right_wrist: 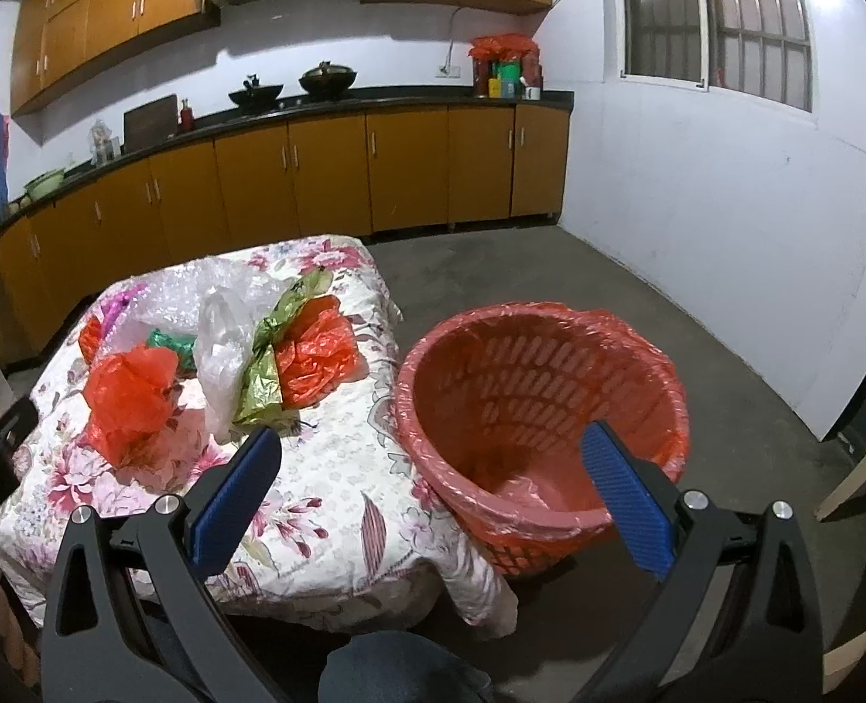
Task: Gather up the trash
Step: 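Grasp the red plastic bag with the left tool while the right tool grasps the clear bag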
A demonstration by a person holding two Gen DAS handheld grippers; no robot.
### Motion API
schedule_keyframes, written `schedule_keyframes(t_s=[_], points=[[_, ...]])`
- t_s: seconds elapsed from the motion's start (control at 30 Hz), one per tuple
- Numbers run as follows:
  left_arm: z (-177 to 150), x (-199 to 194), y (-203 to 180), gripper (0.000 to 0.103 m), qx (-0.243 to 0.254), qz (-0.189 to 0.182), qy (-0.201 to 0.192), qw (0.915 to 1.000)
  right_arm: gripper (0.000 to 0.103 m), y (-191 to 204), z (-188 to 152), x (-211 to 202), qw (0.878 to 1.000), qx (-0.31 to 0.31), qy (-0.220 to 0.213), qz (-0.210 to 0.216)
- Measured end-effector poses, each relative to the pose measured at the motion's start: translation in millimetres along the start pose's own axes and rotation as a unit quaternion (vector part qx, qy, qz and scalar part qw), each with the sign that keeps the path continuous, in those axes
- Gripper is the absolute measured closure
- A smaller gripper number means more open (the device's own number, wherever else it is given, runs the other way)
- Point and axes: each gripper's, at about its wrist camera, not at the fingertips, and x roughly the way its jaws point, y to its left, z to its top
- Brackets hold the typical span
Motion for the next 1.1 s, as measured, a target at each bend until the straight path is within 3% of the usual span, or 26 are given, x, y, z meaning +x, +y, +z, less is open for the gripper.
schedule_keyframes(t_s=[0.3,0.4,0.77,0.9,1.03,1.1], points=[[31,54,-13,0.004,-0.008,-0.018,0.012,0.9997,0.002,24,11,34,1.0,-0.026,0.011,0.01],[34,74,-12,0.004,0.004,-0.005,0.02,0.9998,0.002,32,15,45,0.999,-0.033,0.013,0.015],[2,130,8,0.043,0.011,-0.007,0.117,0.9931,0.003,62,26,80,0.997,-0.057,0.014,0.043],[-2,139,8,0.059,0.013,-0.024,0.126,0.9917,0.015,69,30,92,0.997,-0.063,0.017,0.051],[-1,142,4,0.088,0.023,-0.036,0.123,0.9915,0.031,73,35,106,0.996,-0.053,0.034,0.071],[2,138,6,0.094,0.021,-0.041,0.114,0.9924,0.035,76,37,110,0.994,-0.044,0.04,0.089]])
